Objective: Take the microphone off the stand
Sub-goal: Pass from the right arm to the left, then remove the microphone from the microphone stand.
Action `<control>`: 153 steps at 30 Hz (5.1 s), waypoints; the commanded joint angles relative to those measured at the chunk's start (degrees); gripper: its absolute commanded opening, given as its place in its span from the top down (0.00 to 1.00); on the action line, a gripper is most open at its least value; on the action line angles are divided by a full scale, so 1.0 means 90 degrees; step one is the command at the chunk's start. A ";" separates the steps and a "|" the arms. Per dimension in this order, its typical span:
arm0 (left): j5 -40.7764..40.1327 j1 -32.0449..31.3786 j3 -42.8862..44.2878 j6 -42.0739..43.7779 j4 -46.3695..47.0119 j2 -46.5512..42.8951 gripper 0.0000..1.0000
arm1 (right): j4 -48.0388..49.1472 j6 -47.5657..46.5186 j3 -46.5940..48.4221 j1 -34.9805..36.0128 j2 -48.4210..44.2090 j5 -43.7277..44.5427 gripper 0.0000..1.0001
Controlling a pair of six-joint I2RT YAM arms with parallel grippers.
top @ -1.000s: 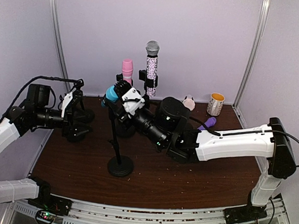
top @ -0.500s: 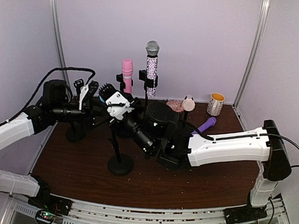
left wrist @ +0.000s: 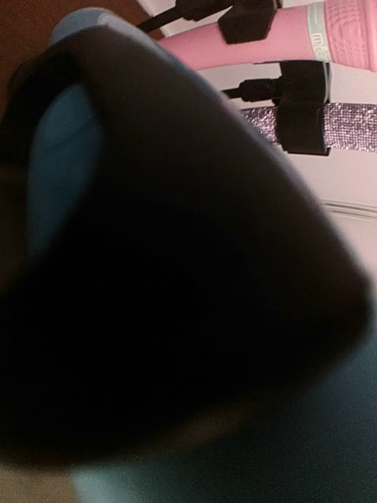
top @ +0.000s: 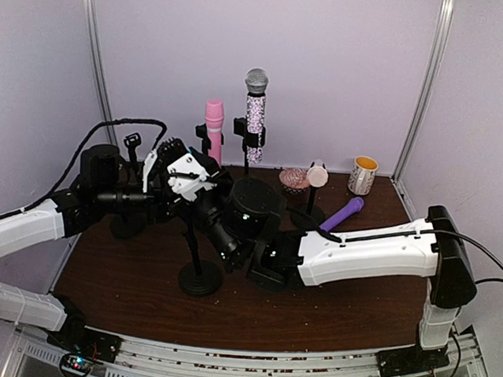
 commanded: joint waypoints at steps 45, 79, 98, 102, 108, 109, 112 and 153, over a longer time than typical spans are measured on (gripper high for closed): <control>0.1504 -0.0060 0.1020 0.1416 -0.1971 -0.0606 1.00 | -0.1122 0.0482 -0.0657 -0.0636 -0.1077 -0.2754 0.42; 0.0798 0.0126 0.1083 -0.0904 -0.1523 0.0079 1.00 | 0.0415 -0.0758 -0.0692 -0.0055 -0.1154 -0.2030 0.92; 0.0602 0.0369 0.1069 -0.1361 -0.1505 0.0468 1.00 | 0.0602 -0.2227 -0.0097 0.0392 -0.0968 -0.2299 0.97; 0.0626 0.0377 0.1041 -0.1296 -0.1438 0.0473 1.00 | 0.0550 -0.2469 0.0023 0.0521 -0.0954 -0.2386 0.98; 0.0607 0.0381 0.1101 -0.1146 -0.1457 0.0497 1.00 | 0.0585 -0.2722 0.0087 0.0673 -0.0960 -0.2453 1.00; 0.0615 0.0381 0.1116 -0.1128 -0.1457 0.0506 1.00 | 0.0585 -0.2752 0.0089 0.0694 -0.0956 -0.2465 1.00; 0.0617 0.0390 0.1152 -0.1089 -0.1474 0.0517 1.00 | 0.0586 -0.2887 0.0098 0.0757 -0.0939 -0.2489 1.00; 0.0275 0.0615 0.1487 -0.0340 -0.1632 0.0834 1.00 | 0.0207 -0.3547 0.0652 0.1504 -0.0794 -0.3020 1.00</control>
